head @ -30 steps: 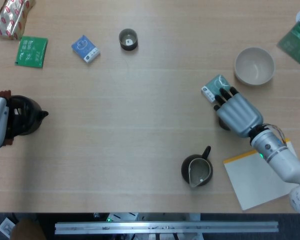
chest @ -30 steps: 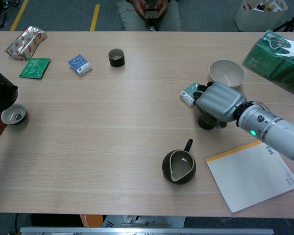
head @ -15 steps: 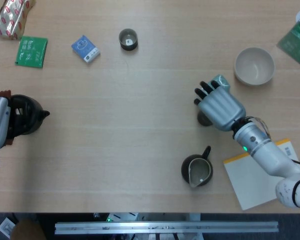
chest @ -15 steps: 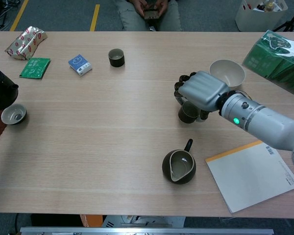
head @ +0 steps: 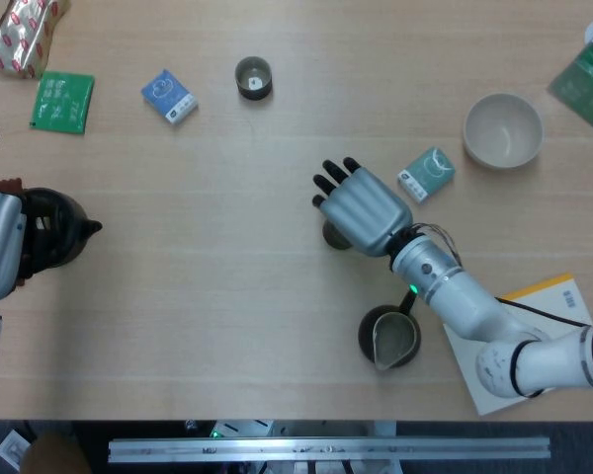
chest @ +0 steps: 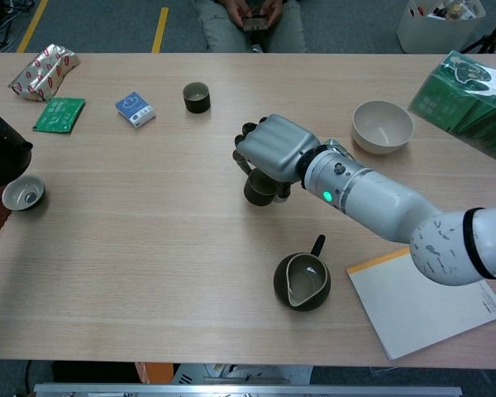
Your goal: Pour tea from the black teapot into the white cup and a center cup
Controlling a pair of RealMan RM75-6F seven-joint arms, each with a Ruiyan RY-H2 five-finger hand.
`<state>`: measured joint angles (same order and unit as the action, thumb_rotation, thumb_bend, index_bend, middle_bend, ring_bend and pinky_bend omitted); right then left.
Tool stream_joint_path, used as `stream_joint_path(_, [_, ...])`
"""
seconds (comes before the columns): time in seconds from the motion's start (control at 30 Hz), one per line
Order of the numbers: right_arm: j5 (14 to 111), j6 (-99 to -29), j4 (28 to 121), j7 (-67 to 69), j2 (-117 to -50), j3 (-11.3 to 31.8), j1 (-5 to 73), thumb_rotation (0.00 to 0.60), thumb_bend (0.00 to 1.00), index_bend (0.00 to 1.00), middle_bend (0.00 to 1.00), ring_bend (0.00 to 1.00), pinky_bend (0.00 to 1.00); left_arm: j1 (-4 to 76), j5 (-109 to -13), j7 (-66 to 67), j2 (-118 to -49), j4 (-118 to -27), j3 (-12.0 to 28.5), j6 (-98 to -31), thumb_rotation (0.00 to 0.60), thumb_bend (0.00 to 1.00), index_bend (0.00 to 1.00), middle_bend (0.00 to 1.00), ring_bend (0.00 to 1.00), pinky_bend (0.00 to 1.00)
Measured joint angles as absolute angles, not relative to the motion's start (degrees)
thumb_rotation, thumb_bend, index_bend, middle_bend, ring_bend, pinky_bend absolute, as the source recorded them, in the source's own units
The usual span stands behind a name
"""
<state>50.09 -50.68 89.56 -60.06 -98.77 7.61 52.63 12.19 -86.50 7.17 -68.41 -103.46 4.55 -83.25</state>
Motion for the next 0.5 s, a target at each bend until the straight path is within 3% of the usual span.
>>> stream_joint_path(0.5, [41.8, -51.99, 81.26, -64.8, -107.54, 9.06, 61.26, 0.6, 0.11, 0.46, 0.24, 0.14, 0.21, 11.89, -86.85, 9.0, -67.91, -105.2, 4.35, -83.52, 0.588, 0.33, 0.95, 0.99, 0.84, 0.07])
